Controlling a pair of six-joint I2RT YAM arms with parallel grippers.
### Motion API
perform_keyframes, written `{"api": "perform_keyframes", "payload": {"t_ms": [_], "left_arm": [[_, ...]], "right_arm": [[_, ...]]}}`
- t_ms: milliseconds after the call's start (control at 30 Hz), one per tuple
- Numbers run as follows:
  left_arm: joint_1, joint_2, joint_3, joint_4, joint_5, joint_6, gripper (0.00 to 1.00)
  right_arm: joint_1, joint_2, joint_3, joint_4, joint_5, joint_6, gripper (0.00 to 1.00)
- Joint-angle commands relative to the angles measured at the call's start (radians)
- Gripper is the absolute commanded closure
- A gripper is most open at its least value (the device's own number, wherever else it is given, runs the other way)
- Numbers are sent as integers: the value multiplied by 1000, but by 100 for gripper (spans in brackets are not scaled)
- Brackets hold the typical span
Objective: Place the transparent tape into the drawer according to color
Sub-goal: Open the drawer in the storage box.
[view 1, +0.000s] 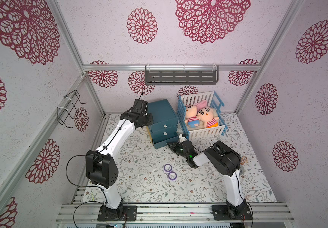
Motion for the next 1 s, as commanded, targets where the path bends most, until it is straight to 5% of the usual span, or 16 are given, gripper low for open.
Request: {"api": "perform_keyframes", "payload": {"t_ms": [0,667,967], "left_arm": [[-1,-23,-8,-39,12,12,73],[-2,-14,-1,-45,14,15,73],[-4,-16,0,-45,17,12,73]], "right_arm": [[13,-79,-31,28,34,-2,100],[79,-190,-195,28,77,-3,100],[82,-293,-207,-85,105,-98,51]]}}
